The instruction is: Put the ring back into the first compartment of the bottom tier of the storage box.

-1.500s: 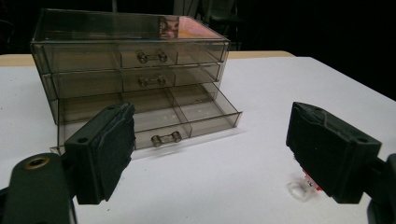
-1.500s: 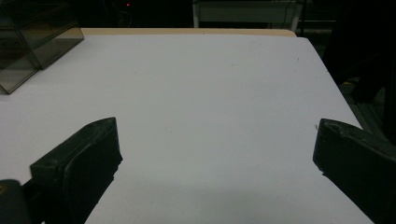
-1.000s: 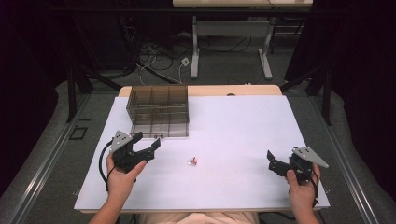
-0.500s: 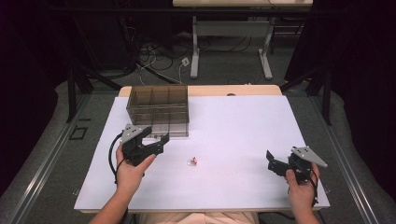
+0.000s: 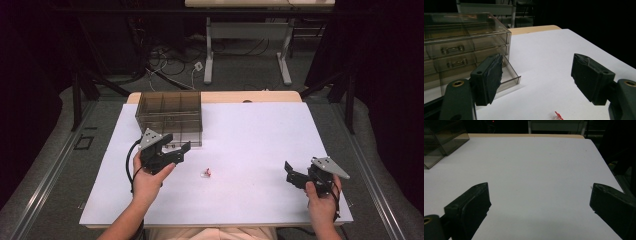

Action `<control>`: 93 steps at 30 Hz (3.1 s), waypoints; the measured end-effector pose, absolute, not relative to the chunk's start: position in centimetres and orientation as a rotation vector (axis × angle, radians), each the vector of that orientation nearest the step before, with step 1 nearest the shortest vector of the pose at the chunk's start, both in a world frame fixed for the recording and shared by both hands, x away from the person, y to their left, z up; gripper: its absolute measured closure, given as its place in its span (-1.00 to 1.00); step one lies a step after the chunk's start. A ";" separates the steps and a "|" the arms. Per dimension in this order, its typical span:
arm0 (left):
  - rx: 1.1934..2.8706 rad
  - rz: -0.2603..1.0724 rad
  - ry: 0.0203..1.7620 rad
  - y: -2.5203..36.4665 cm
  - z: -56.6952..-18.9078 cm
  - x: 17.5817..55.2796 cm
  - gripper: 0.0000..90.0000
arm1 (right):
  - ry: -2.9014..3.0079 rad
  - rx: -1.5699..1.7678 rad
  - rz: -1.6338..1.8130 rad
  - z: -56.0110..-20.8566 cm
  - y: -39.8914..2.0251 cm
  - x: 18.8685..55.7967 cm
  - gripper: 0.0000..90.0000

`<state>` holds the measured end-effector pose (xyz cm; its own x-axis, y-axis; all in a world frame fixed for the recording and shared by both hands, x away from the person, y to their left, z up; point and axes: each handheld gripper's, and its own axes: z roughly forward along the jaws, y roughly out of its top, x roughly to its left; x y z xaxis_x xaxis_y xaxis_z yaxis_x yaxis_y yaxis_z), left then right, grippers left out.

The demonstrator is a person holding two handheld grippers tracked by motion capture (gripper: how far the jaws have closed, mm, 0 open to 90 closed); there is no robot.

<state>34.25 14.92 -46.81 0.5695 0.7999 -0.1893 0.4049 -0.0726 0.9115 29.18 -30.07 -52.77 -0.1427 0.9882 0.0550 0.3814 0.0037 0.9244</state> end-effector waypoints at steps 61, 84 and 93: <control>1.871 0.048 1.304 8.6 -50.2 35.6 0.18 | 1.642 1.439 1.110 -53.1 -30.0 29.4 -0.86; 1.915 0.011 1.382 8.0 -52.5 36.1 0.43 | 1.663 1.444 1.098 -53.2 -30.0 29.4 -0.84; 1.925 0.000 1.413 7.9 -53.1 36.2 0.52 | 1.669 1.440 1.101 -53.3 -30.0 29.5 -0.84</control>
<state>36.24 7.93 -53.06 0.3947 0.8245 -0.4054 0.8248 -0.1235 0.5518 29.47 -30.00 -53.27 -0.1711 0.9844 0.0402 0.4243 0.0369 0.9048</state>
